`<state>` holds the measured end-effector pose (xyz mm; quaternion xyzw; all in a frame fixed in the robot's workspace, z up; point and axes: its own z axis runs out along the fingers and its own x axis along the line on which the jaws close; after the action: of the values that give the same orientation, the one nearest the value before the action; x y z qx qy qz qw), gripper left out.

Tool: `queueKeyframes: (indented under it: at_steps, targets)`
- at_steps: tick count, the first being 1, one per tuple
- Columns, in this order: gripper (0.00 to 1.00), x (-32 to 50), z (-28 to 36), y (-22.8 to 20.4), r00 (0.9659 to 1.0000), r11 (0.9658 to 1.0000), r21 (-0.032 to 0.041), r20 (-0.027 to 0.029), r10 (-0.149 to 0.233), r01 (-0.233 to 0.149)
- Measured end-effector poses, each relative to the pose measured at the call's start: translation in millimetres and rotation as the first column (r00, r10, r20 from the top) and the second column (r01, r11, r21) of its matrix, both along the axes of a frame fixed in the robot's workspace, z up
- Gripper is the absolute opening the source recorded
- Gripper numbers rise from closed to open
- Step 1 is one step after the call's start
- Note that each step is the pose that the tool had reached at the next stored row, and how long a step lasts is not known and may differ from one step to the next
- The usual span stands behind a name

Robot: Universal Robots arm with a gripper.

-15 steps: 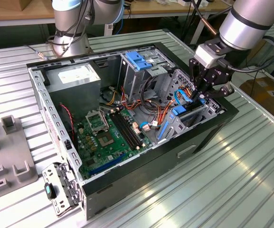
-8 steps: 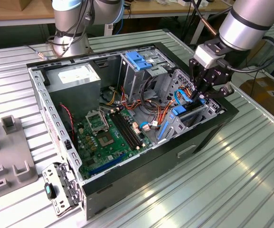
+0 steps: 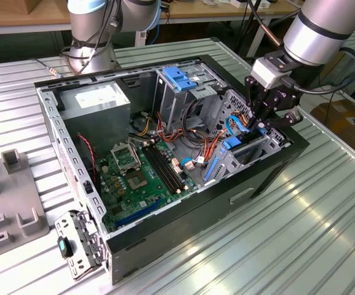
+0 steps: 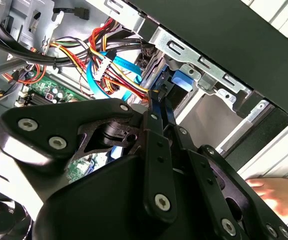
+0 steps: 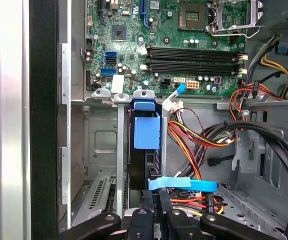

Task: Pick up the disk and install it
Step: 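Insert the second disk wire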

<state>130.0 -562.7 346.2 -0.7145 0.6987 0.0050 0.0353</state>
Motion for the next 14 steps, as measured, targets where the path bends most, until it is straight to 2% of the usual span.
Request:
queueKeyframes:
  at_steps: [7,14]
  targets:
    - [0.16,0.0,-3.0,0.1,1.0000,1.0000,0.0003,0.0000,0.000,0.000]
    - [0.16,0.0,-3.1,0.0,1.0000,1.0000,0.0001,0.0000,0.000,0.000]
